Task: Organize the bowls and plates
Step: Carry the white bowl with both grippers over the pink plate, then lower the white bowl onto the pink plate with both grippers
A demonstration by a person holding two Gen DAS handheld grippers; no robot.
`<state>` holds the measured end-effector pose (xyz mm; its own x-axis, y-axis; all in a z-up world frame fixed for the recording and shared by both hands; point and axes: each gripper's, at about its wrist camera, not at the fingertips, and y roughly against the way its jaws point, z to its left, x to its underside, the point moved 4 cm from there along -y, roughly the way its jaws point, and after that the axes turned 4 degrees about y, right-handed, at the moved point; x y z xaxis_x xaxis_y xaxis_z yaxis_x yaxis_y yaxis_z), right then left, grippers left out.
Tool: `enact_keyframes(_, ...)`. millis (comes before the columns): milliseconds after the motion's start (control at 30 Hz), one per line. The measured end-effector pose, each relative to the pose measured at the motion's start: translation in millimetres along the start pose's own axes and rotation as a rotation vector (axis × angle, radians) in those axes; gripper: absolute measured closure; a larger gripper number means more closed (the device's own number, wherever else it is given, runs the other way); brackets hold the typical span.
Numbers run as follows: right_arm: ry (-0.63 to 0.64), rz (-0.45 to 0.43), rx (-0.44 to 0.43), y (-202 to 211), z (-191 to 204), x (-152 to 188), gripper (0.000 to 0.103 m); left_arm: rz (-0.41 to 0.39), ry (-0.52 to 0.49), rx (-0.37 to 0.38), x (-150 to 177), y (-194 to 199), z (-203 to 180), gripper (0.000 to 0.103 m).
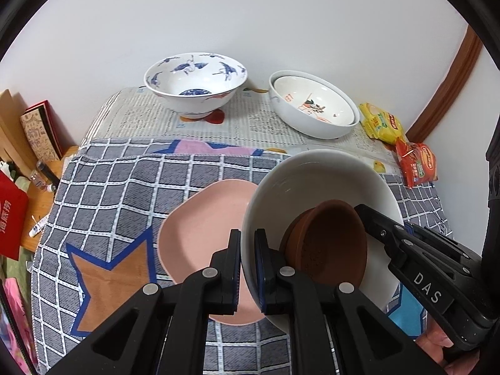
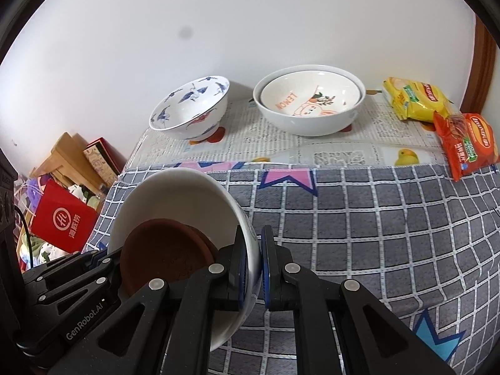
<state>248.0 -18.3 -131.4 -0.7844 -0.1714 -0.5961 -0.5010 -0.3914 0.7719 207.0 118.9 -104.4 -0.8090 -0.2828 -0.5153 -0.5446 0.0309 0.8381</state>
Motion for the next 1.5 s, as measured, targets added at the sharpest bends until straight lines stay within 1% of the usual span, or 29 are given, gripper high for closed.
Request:
enact_keyframes(500, 0.039, 0.038, -0.029, -29, 30, -2, 0.094, 0.017, 0.05, -0.026, 0, -11, 38, 0.094)
enact_keyframes(733, 0.044, 0.071, -0.04, -48, 36, 3, 0.094, 0.047, 0.068, -0.038, 4, -27, 51, 0.094)
enact_keyframes(1000, 0.038, 0.128, -0.044, -74, 35, 11, 0.095, 0.097, 0.08, -0.04, 8, -50, 59, 0.094)
enact_keyframes(1133, 0.028, 0.156, -0.045, -85, 31, 13, 0.095, 0.103, 0.079, -0.035, 7, -56, 59, 0.094)
enact_keyframes(1500, 0.028, 0.164, -0.06, -90, 28, 10, 0.094, 0.11, 0.073, -0.023, 2, -60, 60, 0.093)
